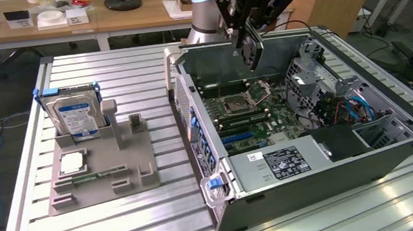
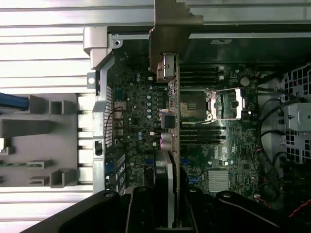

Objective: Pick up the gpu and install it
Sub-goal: 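Pick up the gpu and move the gpu toward the slot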

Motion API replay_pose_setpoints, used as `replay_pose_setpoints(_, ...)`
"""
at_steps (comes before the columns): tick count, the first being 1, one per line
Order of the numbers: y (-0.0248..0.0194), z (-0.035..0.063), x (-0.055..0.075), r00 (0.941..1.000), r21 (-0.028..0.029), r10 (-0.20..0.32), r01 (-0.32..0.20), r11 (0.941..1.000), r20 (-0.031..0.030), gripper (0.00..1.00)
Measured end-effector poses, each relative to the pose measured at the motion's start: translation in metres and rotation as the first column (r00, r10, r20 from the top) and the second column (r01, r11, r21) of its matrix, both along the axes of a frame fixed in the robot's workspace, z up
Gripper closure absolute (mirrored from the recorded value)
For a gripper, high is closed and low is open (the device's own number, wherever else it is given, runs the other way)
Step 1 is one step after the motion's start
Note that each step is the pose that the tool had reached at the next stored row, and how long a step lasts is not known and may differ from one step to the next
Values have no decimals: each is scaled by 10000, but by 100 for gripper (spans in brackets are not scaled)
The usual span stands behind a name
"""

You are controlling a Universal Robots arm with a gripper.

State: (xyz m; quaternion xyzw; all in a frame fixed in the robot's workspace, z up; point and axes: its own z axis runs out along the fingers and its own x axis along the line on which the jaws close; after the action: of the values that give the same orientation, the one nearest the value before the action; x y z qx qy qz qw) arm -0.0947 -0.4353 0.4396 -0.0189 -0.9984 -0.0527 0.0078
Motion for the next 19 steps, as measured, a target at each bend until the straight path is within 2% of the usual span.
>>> replay_pose_setpoints(19,0,-2,348,10000,0,-1,1,10000,0,72)
